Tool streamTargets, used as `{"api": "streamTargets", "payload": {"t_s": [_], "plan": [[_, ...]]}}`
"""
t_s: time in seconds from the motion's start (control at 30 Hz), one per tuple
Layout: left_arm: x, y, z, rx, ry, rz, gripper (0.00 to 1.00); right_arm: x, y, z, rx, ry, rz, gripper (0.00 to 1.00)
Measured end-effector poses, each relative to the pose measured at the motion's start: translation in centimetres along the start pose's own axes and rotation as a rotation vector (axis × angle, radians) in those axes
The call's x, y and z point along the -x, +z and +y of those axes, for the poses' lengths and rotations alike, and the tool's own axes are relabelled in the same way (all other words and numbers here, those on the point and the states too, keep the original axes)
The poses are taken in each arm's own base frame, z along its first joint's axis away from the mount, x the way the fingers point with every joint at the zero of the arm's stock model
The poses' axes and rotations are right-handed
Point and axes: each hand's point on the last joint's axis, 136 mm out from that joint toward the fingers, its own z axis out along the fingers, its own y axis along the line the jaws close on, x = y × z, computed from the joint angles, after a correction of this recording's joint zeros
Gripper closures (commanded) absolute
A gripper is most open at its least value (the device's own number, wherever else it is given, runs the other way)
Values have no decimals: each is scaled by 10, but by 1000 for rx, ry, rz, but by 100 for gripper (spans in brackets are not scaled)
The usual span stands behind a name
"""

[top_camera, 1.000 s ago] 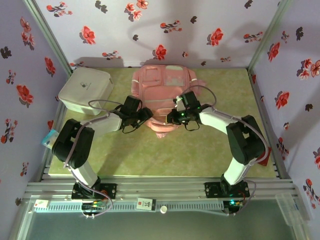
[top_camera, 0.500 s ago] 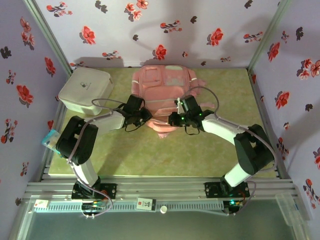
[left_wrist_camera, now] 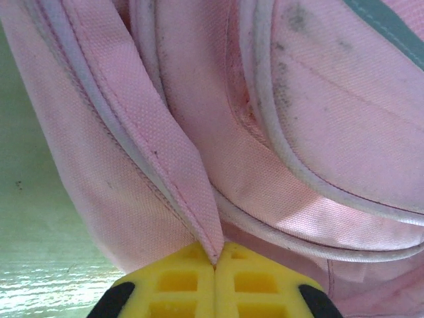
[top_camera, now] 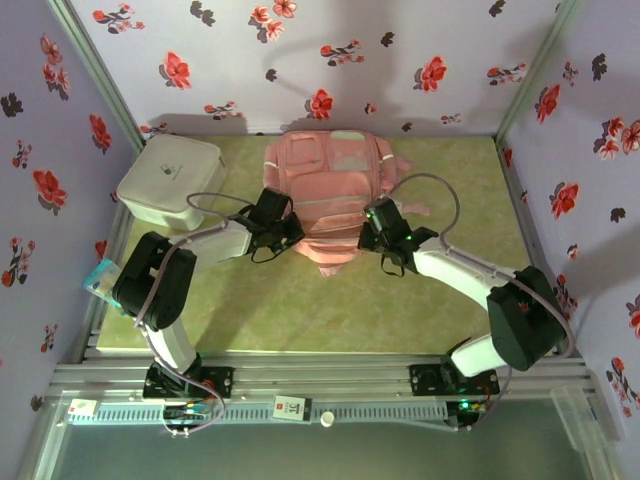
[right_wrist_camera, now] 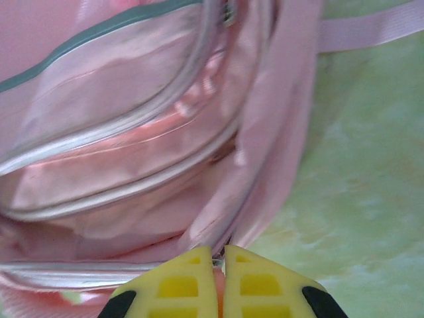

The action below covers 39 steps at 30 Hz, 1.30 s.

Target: Pack books, pencil case, and school supplies into a backpack

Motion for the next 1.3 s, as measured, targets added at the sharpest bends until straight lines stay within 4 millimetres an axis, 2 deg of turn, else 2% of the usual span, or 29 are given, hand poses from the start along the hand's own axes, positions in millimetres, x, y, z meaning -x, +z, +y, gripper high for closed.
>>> {"api": "streamTargets", "payload": {"t_s": [0.23,0.37,0.47,0.67,0.8,0.93,1.1,1.3], "plan": [[0,-1,-2,-1,20,3,100,14,3,-17,-52,6,-39,100],[-1,-3,0,18,68,12,73,20,4,-8,3,-51,-47,100],[1,-13,-4,16,146,17,54,23,4,1,65,-90,-44,100],[5,-37,-48,-101,426,58,41,23,1,29,238,-122,-35,100],[-2,-46,-72,-176,598,79,39,18,-1,43,329,-129,-20,100],[-20,-43,-88,-233,729,116,39,15,-2,49,371,-130,-16,100],[-44,-21,-100,-270,866,182,39,11,-5,49,397,-121,-13,100],[-53,6,-104,-279,981,234,42,8,-6,48,423,-94,-11,100]]}}
